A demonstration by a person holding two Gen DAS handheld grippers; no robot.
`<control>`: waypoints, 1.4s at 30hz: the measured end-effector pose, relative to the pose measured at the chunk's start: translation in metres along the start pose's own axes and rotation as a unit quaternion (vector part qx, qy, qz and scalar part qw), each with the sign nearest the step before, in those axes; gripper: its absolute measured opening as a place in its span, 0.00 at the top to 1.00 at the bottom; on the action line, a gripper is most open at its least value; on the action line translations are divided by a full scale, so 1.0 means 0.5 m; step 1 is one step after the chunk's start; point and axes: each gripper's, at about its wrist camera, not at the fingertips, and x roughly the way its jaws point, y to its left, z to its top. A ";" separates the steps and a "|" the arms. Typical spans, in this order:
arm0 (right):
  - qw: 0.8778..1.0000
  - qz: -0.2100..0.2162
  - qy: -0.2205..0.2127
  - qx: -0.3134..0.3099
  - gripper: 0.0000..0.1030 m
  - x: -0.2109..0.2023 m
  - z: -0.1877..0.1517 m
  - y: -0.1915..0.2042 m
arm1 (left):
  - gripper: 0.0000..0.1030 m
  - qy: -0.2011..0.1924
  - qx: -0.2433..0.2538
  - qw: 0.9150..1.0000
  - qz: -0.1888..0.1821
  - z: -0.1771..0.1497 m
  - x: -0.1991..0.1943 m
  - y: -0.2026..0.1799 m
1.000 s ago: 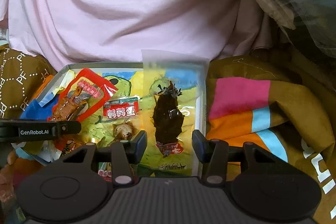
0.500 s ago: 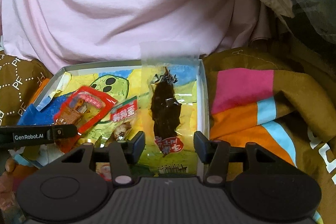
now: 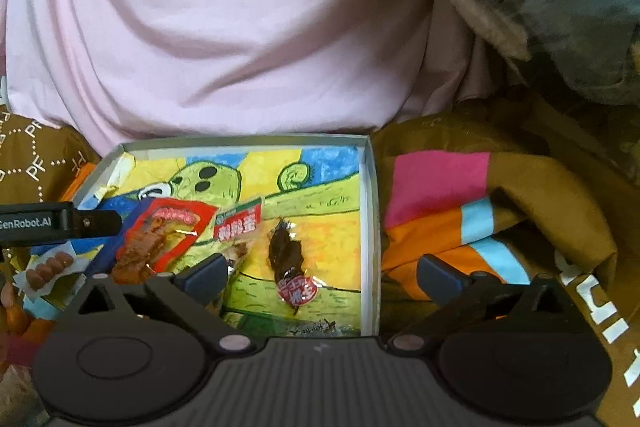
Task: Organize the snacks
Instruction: 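Carry both packets into the metal tray and open both tools to release them, then withdraw both tools from the tray back over the remaining snacks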
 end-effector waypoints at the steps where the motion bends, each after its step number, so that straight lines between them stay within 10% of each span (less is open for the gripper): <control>1: 1.000 -0.002 -0.003 -0.001 0.00 -0.007 0.000 0.002 | 0.06 -0.005 0.002 1.000 0.002 0.002 -0.008 0.000; 25: 0.998 0.006 -0.059 0.002 0.00 -0.206 -0.049 0.061 | 0.01 -0.073 0.073 0.994 0.033 -0.043 -0.276 0.027; 42: 0.988 0.056 -0.103 -0.105 0.00 -0.353 -0.176 0.204 | 0.01 -0.046 0.061 0.994 0.077 -0.145 -0.434 0.168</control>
